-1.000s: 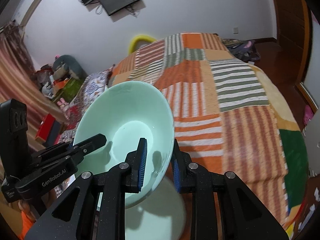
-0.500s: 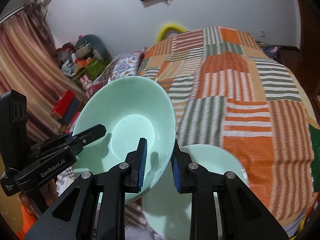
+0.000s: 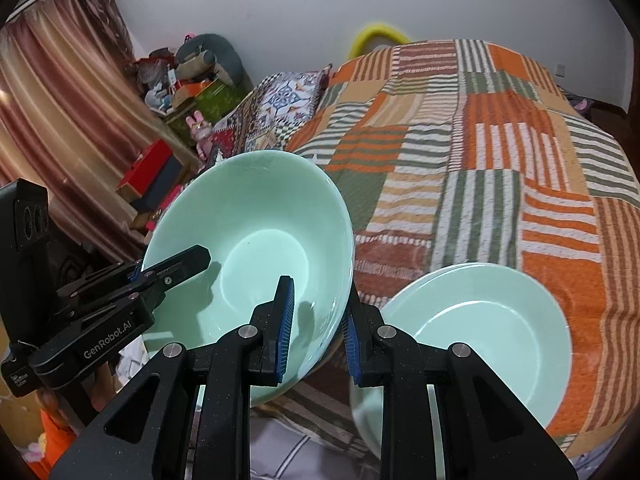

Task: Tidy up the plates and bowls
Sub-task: 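Lift the mint-green bowl with both grippers and carry it over the white bowl, then lower the mint-green bowl into the white bowl and open both grippers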

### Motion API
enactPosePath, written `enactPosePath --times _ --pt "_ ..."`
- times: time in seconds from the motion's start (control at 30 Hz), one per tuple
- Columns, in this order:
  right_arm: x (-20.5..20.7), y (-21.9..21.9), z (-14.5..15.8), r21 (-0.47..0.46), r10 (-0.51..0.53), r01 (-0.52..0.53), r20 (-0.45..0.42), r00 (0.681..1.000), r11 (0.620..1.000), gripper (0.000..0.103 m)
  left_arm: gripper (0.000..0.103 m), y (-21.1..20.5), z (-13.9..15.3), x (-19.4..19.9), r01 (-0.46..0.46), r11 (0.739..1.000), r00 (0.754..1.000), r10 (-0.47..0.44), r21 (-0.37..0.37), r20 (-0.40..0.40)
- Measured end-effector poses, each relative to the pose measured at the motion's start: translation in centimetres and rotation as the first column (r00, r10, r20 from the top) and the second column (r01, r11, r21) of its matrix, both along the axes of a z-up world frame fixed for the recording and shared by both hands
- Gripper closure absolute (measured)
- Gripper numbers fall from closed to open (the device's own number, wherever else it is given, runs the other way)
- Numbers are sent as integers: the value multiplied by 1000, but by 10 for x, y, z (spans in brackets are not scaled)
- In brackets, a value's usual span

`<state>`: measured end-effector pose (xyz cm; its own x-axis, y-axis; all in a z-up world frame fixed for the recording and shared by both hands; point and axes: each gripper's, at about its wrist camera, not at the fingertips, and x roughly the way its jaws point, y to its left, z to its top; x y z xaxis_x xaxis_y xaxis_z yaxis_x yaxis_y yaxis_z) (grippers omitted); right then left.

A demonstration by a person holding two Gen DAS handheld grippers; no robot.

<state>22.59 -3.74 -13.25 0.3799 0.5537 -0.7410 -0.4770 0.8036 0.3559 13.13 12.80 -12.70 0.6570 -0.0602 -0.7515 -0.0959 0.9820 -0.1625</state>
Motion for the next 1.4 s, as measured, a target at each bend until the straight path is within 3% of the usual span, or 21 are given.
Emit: enactPosePath --times 0.33,1.0,1.4 --pt "-5 23 -18 -31 33 -35 -45 998 999 82 88 22 -28 -4 -44 998 998 42 -42 -51" --pt "-1 40 -46 -70 56 -65 -120 991 995 82 88 40 -75 2 -79 996 986 71 -50 -150" --pt "0 44 -50 -90 58 -68 -108 992 994 82 88 45 -87 5 -92 994 982 81 -54 -168"
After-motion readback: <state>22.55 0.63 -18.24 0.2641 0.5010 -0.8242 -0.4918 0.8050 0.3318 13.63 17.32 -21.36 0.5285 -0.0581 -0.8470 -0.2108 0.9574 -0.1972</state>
